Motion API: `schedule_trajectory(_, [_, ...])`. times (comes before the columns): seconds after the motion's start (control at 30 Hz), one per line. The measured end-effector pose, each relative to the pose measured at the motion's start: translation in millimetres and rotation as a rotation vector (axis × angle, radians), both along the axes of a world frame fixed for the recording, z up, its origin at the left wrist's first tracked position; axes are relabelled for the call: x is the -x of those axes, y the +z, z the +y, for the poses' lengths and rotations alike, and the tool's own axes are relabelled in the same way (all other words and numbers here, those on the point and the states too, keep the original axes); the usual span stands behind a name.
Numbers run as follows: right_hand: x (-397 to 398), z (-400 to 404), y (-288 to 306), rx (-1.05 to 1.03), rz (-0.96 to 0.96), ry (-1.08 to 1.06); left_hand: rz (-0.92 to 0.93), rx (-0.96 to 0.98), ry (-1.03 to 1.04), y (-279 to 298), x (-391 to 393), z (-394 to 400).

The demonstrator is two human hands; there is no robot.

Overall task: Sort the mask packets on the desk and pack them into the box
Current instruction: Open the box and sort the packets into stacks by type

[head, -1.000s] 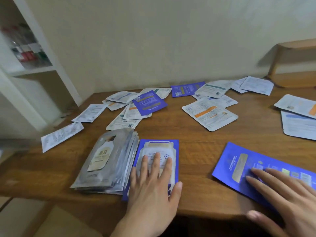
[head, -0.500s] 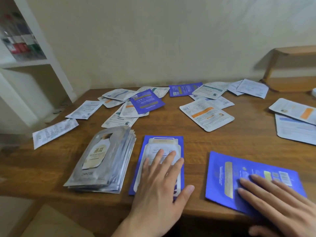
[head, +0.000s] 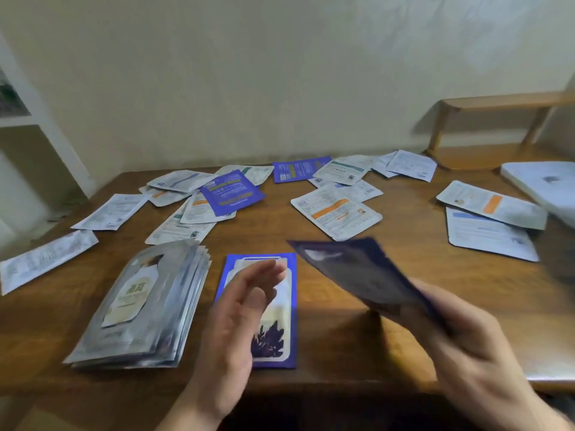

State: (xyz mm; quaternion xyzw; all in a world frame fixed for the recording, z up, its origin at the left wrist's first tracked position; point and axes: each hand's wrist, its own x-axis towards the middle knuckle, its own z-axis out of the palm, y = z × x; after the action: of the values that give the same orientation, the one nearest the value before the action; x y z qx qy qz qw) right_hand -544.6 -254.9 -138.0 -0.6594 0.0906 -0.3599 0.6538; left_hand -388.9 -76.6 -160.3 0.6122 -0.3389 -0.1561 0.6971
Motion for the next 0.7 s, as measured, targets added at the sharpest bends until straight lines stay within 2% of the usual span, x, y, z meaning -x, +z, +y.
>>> schedule_trajectory(0.03, [-12, 7, 11, -0.089, 0.005, 0.026, 0.122, 0.006, -0.052, 4, -1, -4])
schedule_trajectory(0.07, [-20, 8, 18, -0.25, 0.025, 0.138, 0.176, -0.035, -0.109, 8, 0, -8])
schedule_trajectory(0.13, [-39, 7, 20, -0.485, 0.032, 0.268, 0.152, -0.144, -0.148, 15, 6, -15])
schedule_trajectory(0.23, [-55, 9, 21, -0.531, 0.092, 0.321, 0.16, -0.179, 0.034, 14, 8, -13])
schedule_trajectory(0.3, [-68, 2, 20, -0.49, 0.178, 0.339, 0.202, -0.164, 0.123, 13, 4, -5])
schedule_trajectory(0.37, [-88, -12, 20, -0.295, 0.281, 0.239, 0.167, -0.182, 0.204, 12, -3, 7])
schedule_trajectory(0.47, [-121, -25, 14, -0.078, 0.417, 0.105, -0.011, -0.308, 0.325, 8, -6, 26])
schedule_trajectory(0.53, [-140, -27, 4, 0.007, 0.501, 0.126, -0.116, -0.383, 0.394, 2, -8, 39])
schedule_trajectory(0.7, [-163, -16, -12, 0.315, 0.632, 0.099, -0.518, -0.586, 0.554, -27, -12, 64])
